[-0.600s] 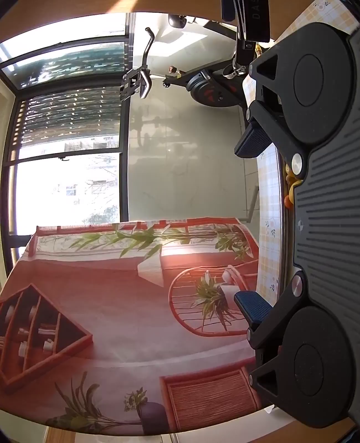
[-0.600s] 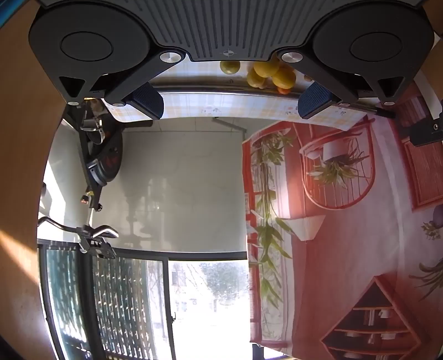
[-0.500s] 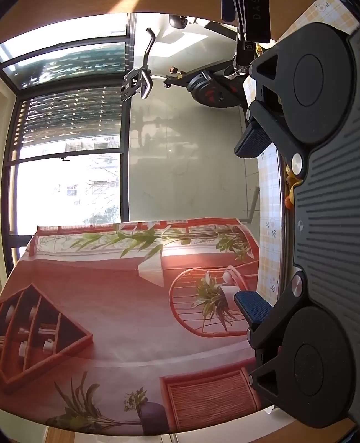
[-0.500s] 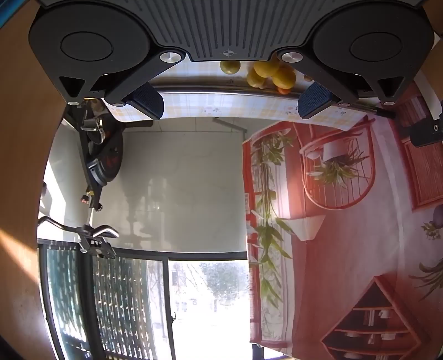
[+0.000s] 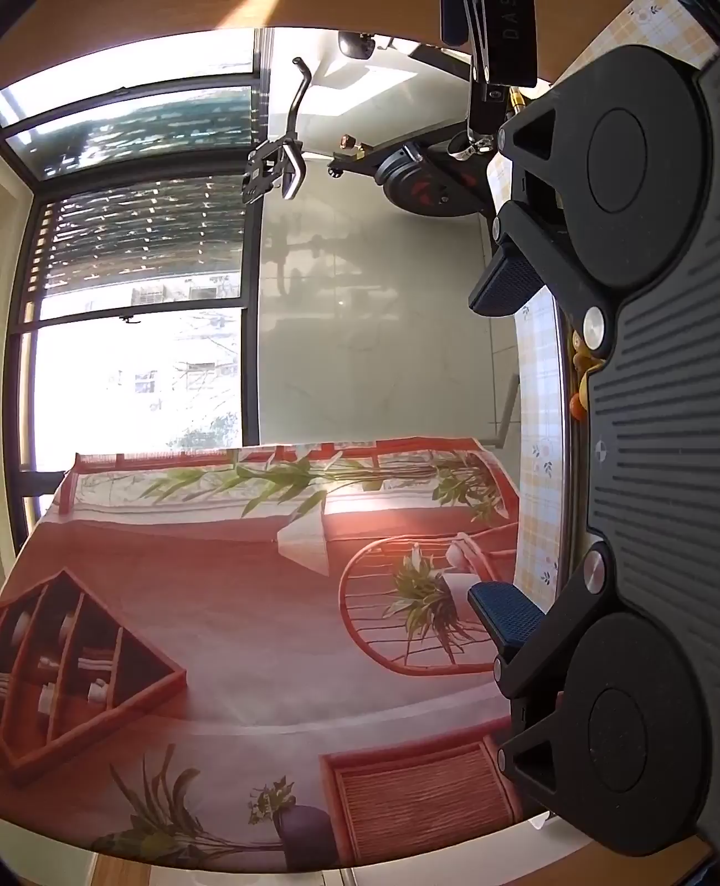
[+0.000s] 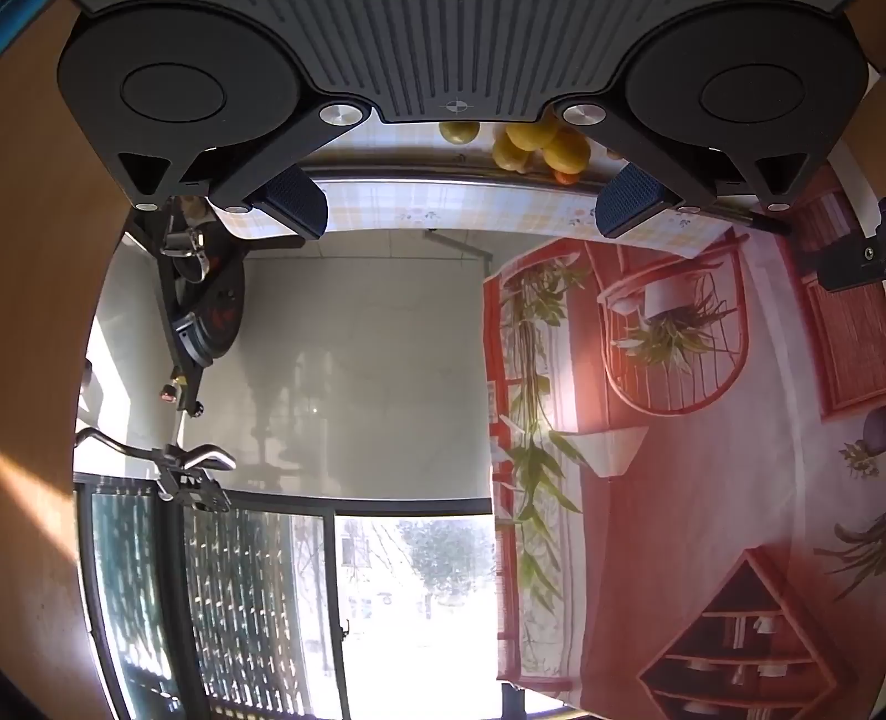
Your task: Organize fruits
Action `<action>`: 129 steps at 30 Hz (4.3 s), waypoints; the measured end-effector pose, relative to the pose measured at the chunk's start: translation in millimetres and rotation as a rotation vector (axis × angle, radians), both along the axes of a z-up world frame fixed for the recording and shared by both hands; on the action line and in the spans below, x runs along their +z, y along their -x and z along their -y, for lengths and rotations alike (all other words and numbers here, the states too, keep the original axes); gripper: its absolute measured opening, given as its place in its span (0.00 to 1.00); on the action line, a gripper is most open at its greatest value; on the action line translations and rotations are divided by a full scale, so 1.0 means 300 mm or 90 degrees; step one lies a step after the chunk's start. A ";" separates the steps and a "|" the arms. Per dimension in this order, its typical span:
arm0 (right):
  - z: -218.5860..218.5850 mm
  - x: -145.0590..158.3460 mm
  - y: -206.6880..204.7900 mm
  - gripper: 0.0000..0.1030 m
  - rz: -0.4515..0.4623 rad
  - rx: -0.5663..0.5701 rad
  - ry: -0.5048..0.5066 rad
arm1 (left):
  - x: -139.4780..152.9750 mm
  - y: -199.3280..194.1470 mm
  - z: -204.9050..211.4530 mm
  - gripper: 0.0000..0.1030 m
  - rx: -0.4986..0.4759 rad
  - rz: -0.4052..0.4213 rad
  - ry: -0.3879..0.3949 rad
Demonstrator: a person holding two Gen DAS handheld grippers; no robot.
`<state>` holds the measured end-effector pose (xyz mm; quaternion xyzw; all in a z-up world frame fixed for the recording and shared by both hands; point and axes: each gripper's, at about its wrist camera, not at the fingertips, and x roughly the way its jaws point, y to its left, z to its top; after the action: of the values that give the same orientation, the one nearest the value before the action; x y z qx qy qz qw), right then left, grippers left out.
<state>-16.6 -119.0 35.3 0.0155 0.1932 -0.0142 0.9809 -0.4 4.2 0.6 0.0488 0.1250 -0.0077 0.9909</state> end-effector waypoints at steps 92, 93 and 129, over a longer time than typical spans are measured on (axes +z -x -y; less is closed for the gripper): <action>0.097 -0.346 -0.254 1.00 -0.097 0.015 -0.070 | -0.289 -0.382 -0.322 0.99 0.067 -0.156 0.110; 0.093 -0.360 -0.261 1.00 -0.094 0.021 -0.061 | -0.293 -0.389 -0.330 0.99 0.074 -0.160 0.110; 0.204 -0.833 -0.710 1.00 -0.139 0.161 -0.039 | -0.556 -0.667 -0.282 0.93 0.111 -0.300 0.086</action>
<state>196.5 -180.3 -214.6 0.0194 0.2992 0.1134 0.9472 199.6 88.8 -166.2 -0.0318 0.3556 0.0579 0.9323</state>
